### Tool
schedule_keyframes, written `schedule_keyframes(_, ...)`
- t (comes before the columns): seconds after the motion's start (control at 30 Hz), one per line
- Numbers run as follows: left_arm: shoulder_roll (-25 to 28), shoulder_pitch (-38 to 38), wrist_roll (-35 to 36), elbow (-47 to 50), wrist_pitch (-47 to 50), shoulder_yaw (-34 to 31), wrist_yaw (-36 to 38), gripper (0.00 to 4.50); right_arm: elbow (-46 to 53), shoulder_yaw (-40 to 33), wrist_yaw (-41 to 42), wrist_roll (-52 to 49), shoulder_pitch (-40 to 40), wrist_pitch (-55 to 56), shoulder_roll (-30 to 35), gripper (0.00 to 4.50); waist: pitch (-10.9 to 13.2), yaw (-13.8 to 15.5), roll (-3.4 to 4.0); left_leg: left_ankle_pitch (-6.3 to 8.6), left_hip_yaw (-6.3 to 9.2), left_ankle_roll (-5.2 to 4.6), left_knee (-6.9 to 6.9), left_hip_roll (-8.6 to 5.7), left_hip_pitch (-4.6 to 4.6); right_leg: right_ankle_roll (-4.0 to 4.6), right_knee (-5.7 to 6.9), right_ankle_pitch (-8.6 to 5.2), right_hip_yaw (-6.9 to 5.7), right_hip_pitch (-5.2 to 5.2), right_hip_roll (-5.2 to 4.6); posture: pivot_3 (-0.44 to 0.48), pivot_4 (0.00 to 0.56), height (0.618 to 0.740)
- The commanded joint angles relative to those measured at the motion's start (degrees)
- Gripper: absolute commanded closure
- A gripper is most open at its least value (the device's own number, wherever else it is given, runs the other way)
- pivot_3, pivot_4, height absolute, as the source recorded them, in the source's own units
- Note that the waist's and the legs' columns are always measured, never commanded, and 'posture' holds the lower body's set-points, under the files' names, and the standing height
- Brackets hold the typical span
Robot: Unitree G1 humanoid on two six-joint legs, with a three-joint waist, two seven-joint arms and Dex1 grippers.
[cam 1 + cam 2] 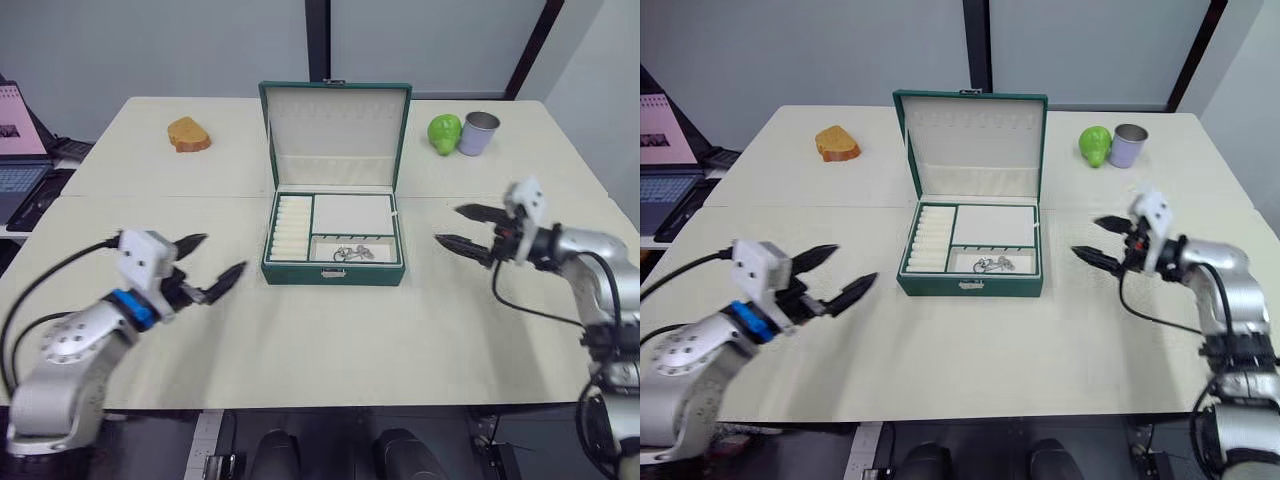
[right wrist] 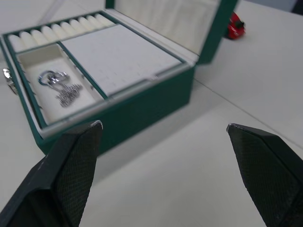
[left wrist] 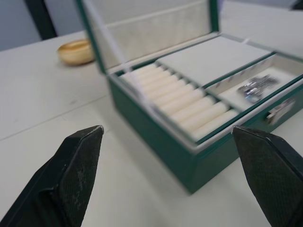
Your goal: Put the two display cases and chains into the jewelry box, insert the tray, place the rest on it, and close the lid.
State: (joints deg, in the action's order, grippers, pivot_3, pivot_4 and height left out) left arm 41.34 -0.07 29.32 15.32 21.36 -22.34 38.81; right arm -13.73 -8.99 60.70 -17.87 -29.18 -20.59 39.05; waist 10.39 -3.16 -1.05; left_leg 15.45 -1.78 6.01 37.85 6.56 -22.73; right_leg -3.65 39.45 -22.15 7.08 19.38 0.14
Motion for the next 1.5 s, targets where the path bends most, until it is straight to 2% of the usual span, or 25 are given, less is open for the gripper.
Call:
schedule_keyframes(0.03, 1.9, 0.3, -0.7, -4.4, -3.2, -3.8, 2.9, 0.0, 3.2, -4.3, -3.2, -1.4, 3.9, 2.7, 0.5, 0.02, 0.0, 0.0, 0.0, 0.0, -0.01, 0.0, 0.0, 0.0, 0.0, 0.0, 0.0, 0.0, 0.0, 0.0, 0.0, 0.0, 0.15, 0.74)
schedule_keyframes(0.27, 1.6, 1.3, -4.5, -16.4, -9.7, -5.7, 3.7, 0.0, 1.1, -8.0, -9.3, -1.0, 11.6, 8.1, -1.4, 0.02, 0.0, 0.0, 0.03, 0.0, -0.01, 0.0, -0.01, 0.02, 0.03, 0.0, 0.04, 0.0, 0.0, 0.0, 0.04, 0.0, 0.15, 0.74)
schedule_keyframes(0.67, 0.8, -2.7, -6.0, -19.1, -10.4, -2.4, 2.8, 0.0, 1.4, -6.8, -12.7, -1.1, 12.2, 9.2, -2.2, 0.02, 0.0, 0.1, 0.05, 0.0, -0.03, 0.01, 0.02, 0.02, 0.03, 0.0, 0.15, 0.0, 0.0, 0.01, 0.02, 0.0, 0.15, 0.74)
schedule_keyframes(0.73, 0.5, -4.2, -6.6, -19.6, -10.8, -1.4, 2.6, 0.37, 1.5, -6.1, -12.7, -1.2, 11.0, 8.8, -2.4, 0.0, 0.0, 0.1, 0.05, 0.0, -0.03, 0.01, 0.02, 0.02, 0.04, 0.0, 0.18, 0.0, -0.01, 0.01, 0.02, 0.0, 0.15, 0.74)
schedule_keyframes(0.83, -0.3, -7.2, -7.5, -20.5, -10.7, 0.6, 2.4, 1.18, 2.3, -4.5, -12.3, -1.6, 8.5, 7.4, -2.8, 0.62, 0.0, 0.1, 0.05, 0.0, -0.03, 0.01, 0.03, 0.02, 0.04, 0.0, 0.21, 0.0, -0.01, 0.01, 0.02, 0.0, 0.15, 0.74)
schedule_keyframes(1.0, -3.2, -13.7, -8.8, -23.1, -10.4, 5.4, 2.6, 2.74, 1.4, -0.3, -12.1, -0.4, 2.4, 5.5, -4.5, 2.26, 0.0, 0.1, 0.05, -0.01, -0.03, 0.01, 0.06, 0.01, 0.05, 0.0, 0.29, 0.0, 0.0, 0.05, 0.03, 0.0, 0.15, 0.74)
schedule_keyframes(1.2, -6.7, -22.0, -11.2, -30.3, -11.6, 11.1, 4.1, 4.49, -8.9, 7.2, -12.1, 5.3, -6.1, 8.3, -8.0, 3.7, 0.0, -0.1, 0.05, -0.01, -0.03, 0.01, 0.11, 0.01, 0.0, 0.0, 0.42, 0.0, -0.01, 0.19, 0.04, 0.0, 0.15, 0.74)
schedule_keyframes(1.3, -8.4, -26.1, -12.9, -34.7, -13.3, 13.3, 4.4, 4.5, -14.6, 10.0, -11.4, 7.5, -10.2, 10.4, -10.4, 4.39, 0.0, -0.2, 0.05, -0.01, -0.04, 0.01, 0.17, 0.0, 0.0, 0.0, 0.48, 0.0, -0.01, 0.24, 0.04, 0.0, 0.15, 0.74)
schedule_keyframes(1.33, -8.8, -27.3, -13.4, -36.1, -14.0, 13.7, 4.4, 4.5, -15.9, 10.6, -11.1, 7.9, -11.3, 10.8, -11.2, 4.49, 0.0, -0.3, 0.05, -0.01, -0.04, 0.01, 0.19, 0.01, -0.02, 0.0, 0.49, 0.0, -0.01, 0.26, 0.04, 0.0, 0.15, 0.74)
schedule_keyframes(1.5, -10.9, -31.5, -14.2, -40.5, -15.8, 15.1, 5.4, 4.5, -20.9, 11.9, -10.2, 8.7, -15.5, 12.5, -14.3, 4.49, 0.0, -0.5, 0.05, -0.01, -0.03, 0.01, 0.26, 0.02, -0.09, 0.0, 0.52, 0.0, -0.04, 0.37, 0.04, 0.0, 0.15, 0.74)
